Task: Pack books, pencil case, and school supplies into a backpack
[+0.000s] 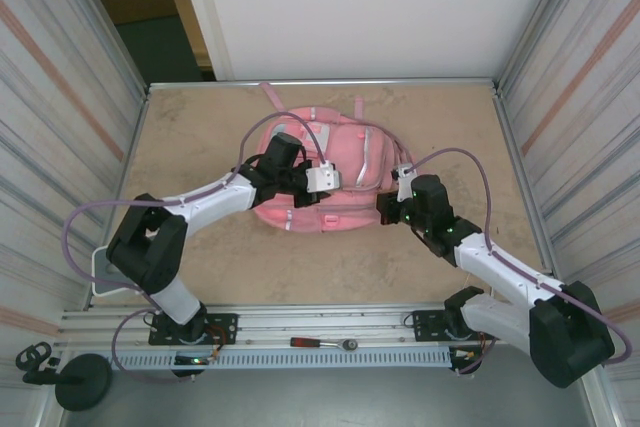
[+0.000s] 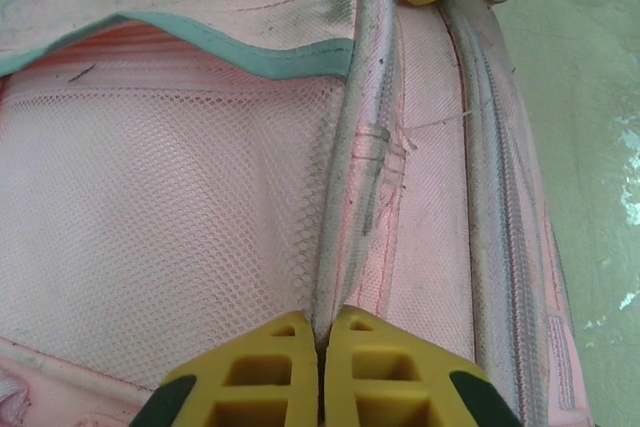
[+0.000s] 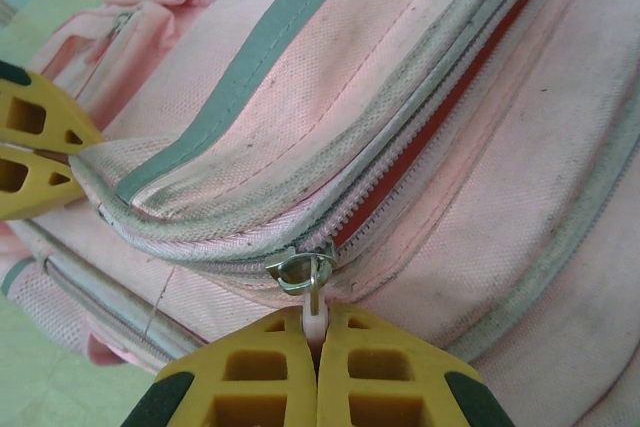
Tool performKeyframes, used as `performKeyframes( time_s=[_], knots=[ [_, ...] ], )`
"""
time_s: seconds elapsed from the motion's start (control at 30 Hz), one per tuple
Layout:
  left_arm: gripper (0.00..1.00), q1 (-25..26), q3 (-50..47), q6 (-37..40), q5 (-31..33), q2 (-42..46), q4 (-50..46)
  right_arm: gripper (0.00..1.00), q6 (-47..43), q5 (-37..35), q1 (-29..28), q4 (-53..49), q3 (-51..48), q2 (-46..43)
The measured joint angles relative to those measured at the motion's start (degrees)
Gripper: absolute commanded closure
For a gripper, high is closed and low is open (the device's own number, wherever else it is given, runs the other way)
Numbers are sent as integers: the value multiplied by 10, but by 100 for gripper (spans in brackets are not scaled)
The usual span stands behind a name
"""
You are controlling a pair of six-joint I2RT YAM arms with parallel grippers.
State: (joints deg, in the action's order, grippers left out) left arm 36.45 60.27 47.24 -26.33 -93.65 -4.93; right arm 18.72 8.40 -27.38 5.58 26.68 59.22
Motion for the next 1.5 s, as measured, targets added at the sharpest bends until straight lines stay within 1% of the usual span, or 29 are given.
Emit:
performKeyframes(
  time_s=[0.1, 0.17, 0.27, 0.4, 0.43, 0.5, 0.57, 0.63, 0.7, 0.77, 0.83, 0.9, 1.07, 1.13, 1.23, 1.27, 1.37, 1.43, 1.5],
  knots=[
    [53, 12, 0, 4, 21, 18, -14, 100, 1, 12, 0, -15, 1, 0],
    [46, 28, 0, 6, 39, 33, -16, 100, 1, 20, -1, -21, 3, 0],
    [42, 65, 4, 14, 69, 44, -16, 100, 2, 22, -15, -24, 11, 0],
    [43, 106, 22, 30, 103, 31, -18, 100, 3, 21, -41, -29, 23, 0],
    [44, 111, 30, 34, 111, 23, -18, 100, 3, 22, -48, -30, 25, 0],
    [50, 113, 43, 40, 125, 6, -16, 100, 3, 24, -62, -32, 27, 0],
    [62, 113, 48, 43, 144, -9, -8, 100, 3, 28, -72, -35, 27, 0],
    [73, 112, 47, 47, 149, -17, -7, 100, 3, 28, -73, -41, 27, 0],
    [86, 113, 46, 52, 148, -19, -6, 100, 3, 23, -71, -46, 27, -1],
    [94, 111, 42, 54, 138, -19, 2, 100, 3, 19, -67, -49, 27, -7],
    [98, 106, 29, 53, 123, -12, 18, 100, 3, 17, -57, -60, 27, -18],
    [100, 97, 10, 54, 104, -1, 40, 100, 2, 21, -42, -67, 28, -28],
    [100, 56, -50, 56, 43, 46, 66, 100, -2, 29, 29, -85, 38, -31],
    [99, 40, -68, 57, 25, 61, 69, 100, -4, 45, 37, -83, 45, -22],
    [97, 18, -91, 57, 5, 82, 76, 100, -4, 66, 37, -72, 55, -2],
    [94, 12, -97, 57, 1, 87, 78, 100, -4, 69, 34, -68, 56, 3],
    [78, 3, -110, 54, -2, 98, 78, 100, -4, 65, 13, -57, 57, 14],
    [63, -1, -120, 39, -1, 109, 77, 100, -4, 58, -2, -54, 57, 20],
    [53, -2, -130, 21, 8, 123, 75, 100, -4, 48, -11, -54, 57, 27]
  ],
)
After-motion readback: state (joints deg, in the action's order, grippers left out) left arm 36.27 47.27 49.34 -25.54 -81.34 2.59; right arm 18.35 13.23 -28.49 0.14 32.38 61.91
